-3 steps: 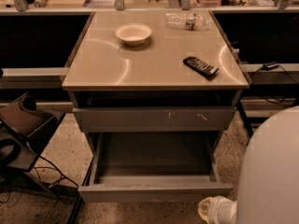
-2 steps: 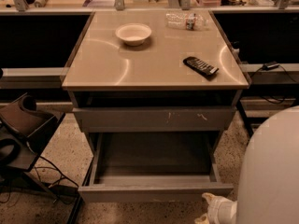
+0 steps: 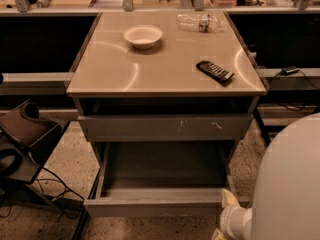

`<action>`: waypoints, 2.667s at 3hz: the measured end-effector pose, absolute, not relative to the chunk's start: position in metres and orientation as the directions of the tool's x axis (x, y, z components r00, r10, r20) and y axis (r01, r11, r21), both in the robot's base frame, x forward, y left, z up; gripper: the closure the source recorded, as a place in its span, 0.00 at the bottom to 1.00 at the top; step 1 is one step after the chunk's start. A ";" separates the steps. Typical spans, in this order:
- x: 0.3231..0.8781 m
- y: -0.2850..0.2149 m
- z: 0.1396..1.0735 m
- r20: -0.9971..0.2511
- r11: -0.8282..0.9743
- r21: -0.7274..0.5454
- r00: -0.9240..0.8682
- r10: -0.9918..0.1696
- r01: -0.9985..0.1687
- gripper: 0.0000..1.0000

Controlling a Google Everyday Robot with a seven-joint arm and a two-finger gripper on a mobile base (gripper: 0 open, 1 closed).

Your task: Open middle drawer

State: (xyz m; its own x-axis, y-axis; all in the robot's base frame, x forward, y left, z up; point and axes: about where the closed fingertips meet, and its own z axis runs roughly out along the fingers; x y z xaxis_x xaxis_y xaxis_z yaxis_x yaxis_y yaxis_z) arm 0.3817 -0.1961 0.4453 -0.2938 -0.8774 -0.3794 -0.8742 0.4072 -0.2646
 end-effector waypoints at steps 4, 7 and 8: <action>0.420 -0.154 0.383 -0.369 0.346 -0.110 -0.285 -0.885 -0.932 0.00; 0.423 -0.156 0.391 -0.369 0.346 -0.110 -0.285 -0.885 -0.932 0.66; 0.423 -0.159 0.397 -0.369 0.346 -0.111 -0.285 -0.885 -0.932 0.89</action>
Offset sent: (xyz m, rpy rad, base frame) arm 0.1000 -0.0011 -0.0415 0.0680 0.2169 0.1748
